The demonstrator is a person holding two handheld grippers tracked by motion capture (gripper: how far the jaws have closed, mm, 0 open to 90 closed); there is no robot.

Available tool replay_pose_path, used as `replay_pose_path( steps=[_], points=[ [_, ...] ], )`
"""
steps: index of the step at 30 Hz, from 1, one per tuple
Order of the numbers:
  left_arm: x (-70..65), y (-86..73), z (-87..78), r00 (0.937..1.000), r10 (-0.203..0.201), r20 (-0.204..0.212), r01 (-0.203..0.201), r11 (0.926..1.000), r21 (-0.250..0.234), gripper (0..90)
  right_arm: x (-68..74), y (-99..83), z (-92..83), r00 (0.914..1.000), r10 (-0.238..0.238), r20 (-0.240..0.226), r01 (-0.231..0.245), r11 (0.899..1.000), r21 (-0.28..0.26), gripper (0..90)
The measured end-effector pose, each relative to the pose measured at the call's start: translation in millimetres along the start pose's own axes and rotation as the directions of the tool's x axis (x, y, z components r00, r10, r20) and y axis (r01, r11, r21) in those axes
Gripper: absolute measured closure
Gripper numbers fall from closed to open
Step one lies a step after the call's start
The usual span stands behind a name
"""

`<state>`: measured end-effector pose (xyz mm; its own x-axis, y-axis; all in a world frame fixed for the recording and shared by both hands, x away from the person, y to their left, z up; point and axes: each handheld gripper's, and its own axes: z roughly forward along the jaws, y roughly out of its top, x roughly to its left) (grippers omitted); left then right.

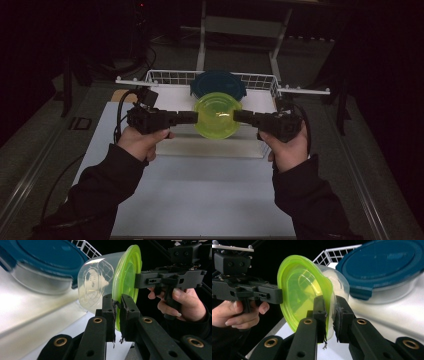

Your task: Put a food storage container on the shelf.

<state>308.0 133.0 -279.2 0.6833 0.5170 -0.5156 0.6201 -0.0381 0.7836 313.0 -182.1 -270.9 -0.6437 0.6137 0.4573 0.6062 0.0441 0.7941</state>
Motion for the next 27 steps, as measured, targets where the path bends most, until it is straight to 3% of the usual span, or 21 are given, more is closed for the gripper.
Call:
replay_pose_path(
  steps=[15, 22, 25, 27],
  points=[
    [16.3, 41.9, 13.3, 0.9994, -0.023, -0.026, 0.023, 0.9995, -0.02, 82.5, -14.9, 43.5, 13.7, 0.9978, 0.027, 0.061, -0.025, 0.999, -0.028, 80.4],
    [29.6, 52.9, 25.0, 0.9975, -0.057, -0.043, 0.057, 0.9983, -0.013, 82.2, -23.8, 59.1, 23.7, 0.9922, 0.034, 0.12, -0.033, 0.999, -0.015, 80.2],
    [34.9, 55.4, 29.7, 0.9968, -0.065, -0.047, 0.065, 0.9978, -0.012, 82.2, -31.0, 61.7, 27.7, 0.992, 0.06, 0.111, -0.059, 0.998, -0.009, 80.2],
    [36.7, 56.5, 33.7, 0.9959, -0.073, -0.054, 0.072, 0.9973, -0.016, 82.0, -32.5, 63.2, 29.8, 0.9896, 0.044, 0.137, -0.043, 0.999, -0.01, 80.1]
  ],
)
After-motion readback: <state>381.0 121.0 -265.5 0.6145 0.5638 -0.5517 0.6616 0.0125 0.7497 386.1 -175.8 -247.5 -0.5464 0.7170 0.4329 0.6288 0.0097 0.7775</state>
